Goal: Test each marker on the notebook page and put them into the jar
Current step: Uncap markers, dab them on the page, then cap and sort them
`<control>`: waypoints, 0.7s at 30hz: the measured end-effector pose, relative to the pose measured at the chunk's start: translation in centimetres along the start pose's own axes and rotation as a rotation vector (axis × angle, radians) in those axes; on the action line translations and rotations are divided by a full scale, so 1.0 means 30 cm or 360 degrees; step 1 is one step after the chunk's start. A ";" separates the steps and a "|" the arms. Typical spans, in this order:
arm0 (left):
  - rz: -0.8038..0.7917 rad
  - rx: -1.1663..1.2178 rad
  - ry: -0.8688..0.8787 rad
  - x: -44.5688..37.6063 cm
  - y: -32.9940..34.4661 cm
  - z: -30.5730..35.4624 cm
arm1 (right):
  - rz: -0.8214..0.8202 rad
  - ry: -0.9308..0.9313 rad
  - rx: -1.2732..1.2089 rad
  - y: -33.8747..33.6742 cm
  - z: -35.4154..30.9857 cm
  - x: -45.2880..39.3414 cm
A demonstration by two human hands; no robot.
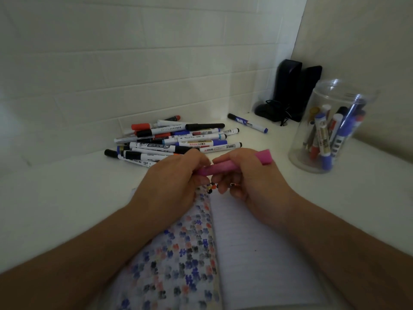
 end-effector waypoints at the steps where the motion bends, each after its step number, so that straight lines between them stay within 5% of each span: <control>1: -0.0007 -0.0022 0.0023 0.001 -0.004 -0.003 | -0.0014 -0.0045 0.0057 0.005 -0.010 0.006; 5: -0.0095 -0.0349 0.0091 -0.006 -0.041 -0.010 | -0.0005 -0.0289 0.0381 0.023 -0.038 0.026; 8: -0.0033 -0.0395 0.0003 0.005 -0.131 -0.045 | -0.0237 -0.0318 0.0703 0.049 -0.010 0.043; 12: 0.0100 -0.0565 -0.0435 0.146 -0.336 -0.230 | -0.0586 -0.0723 0.1728 0.118 0.009 0.095; 17: 0.0130 -0.0765 -0.1193 0.468 -0.562 -0.405 | -0.0782 -0.0851 0.1957 0.175 0.000 0.140; 21: 0.0060 -0.0861 -0.1415 0.593 -0.636 -0.457 | -0.0752 -0.0818 0.1943 0.181 -0.004 0.144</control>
Point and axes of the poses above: each hand's wrist, its own x-axis away from the middle knuckle, its own y-axis out of the palm, z = x × y, the point moved 5 cm from there along -x, towards the middle knuckle, and after that the axes turned 5 degrees about x, right-handed, at the moved point
